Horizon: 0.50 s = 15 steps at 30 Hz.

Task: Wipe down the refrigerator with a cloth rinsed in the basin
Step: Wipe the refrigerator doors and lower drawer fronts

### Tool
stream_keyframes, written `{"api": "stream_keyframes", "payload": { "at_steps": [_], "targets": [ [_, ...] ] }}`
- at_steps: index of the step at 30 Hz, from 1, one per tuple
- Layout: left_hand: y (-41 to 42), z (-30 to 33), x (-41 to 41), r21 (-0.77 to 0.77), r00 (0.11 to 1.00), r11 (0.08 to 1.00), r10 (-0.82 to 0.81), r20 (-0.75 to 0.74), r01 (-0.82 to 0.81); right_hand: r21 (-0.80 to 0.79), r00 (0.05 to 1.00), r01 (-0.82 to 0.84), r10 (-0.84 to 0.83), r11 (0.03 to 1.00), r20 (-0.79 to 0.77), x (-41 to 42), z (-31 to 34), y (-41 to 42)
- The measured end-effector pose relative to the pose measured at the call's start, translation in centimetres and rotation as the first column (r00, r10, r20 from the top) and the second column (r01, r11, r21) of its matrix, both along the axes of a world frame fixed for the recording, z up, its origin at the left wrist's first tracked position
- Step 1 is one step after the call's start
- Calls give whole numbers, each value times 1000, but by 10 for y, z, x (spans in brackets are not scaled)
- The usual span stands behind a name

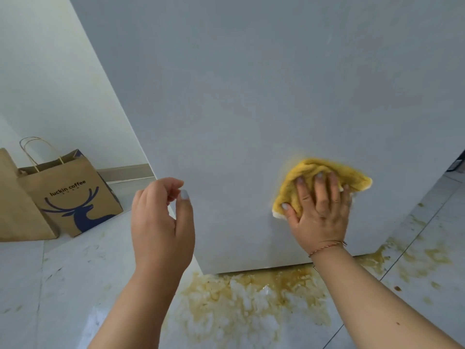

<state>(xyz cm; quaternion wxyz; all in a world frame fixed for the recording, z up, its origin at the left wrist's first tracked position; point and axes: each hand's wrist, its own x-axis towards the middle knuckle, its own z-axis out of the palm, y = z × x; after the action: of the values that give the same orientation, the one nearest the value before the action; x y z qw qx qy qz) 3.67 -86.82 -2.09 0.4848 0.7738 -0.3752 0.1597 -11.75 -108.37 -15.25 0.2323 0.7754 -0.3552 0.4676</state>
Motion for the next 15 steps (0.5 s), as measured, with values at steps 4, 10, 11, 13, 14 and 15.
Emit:
{"api": "stream_keyframes", "payload": {
  "at_steps": [4,10,11,13,14,15],
  "targets": [
    [7,1,3,-2,1000,1000,1,4,-1,347,946,93,-191,933,261,3,-1,8],
    [18,-1,8,8,1000,1000,-12,11,11,711,685,-201,-422,674,594,78,22,58],
    [19,-1,9,8,1000,1000,-14,16,14,718,686,-218,-419,661,595,90,26,68],
    [23,1,9,4,1000,1000,-11,20,11,702,735,-197,-371,684,567,108,28,83],
    [25,2,11,-4,1000,1000,-4,22,4,679,772,-170,-332,714,542,115,26,89],
    [27,3,12,-18,1000,1000,4,23,-3,649,812,-144,-286,747,509,120,23,95]
  ]
}}
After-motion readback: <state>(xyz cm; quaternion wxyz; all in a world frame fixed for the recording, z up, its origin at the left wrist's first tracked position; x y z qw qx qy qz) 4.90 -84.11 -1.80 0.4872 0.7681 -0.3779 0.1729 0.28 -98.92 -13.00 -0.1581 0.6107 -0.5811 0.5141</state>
